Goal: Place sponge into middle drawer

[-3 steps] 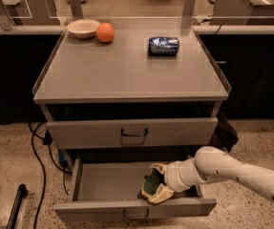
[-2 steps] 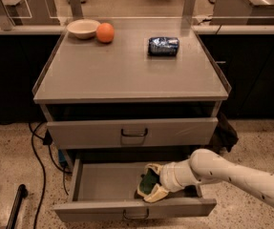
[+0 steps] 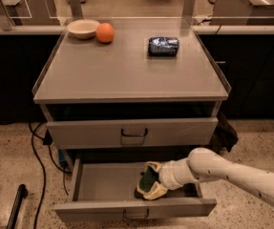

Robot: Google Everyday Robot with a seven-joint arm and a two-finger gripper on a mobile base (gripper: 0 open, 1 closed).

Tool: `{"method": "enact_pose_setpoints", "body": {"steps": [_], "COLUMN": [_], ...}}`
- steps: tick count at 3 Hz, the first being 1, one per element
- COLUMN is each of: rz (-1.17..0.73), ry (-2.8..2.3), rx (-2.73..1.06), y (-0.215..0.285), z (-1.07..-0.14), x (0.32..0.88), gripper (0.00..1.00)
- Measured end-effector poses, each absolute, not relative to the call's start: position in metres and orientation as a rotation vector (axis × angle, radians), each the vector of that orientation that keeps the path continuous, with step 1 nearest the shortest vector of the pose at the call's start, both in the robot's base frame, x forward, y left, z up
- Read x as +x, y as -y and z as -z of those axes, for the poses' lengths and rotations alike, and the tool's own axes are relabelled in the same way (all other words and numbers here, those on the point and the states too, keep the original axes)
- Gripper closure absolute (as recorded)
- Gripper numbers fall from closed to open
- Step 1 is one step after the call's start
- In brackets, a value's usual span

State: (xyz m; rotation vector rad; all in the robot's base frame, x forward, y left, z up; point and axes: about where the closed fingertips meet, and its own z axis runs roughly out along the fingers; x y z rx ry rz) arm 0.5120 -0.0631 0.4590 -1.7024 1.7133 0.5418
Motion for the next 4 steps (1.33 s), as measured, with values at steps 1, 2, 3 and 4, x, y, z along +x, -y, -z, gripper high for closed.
{"method": "enact_pose_setpoints", "body": {"steps": [1, 2, 3, 4], "rz": [-0.518, -0.506, -0.516, -0.536], "ry": [-1.706, -1.705, -1.706, -1.71], "rx": [-1.704, -1.682, -1.645, -1.608], "y": [0.063, 0.066, 0.069, 0.068], "z": [-0.451, -0.437, -0.413, -0.389], "x": [0.528, 0.544, 0.558, 0.566], "gripper": [1.0, 1.0, 1.0, 1.0]}}
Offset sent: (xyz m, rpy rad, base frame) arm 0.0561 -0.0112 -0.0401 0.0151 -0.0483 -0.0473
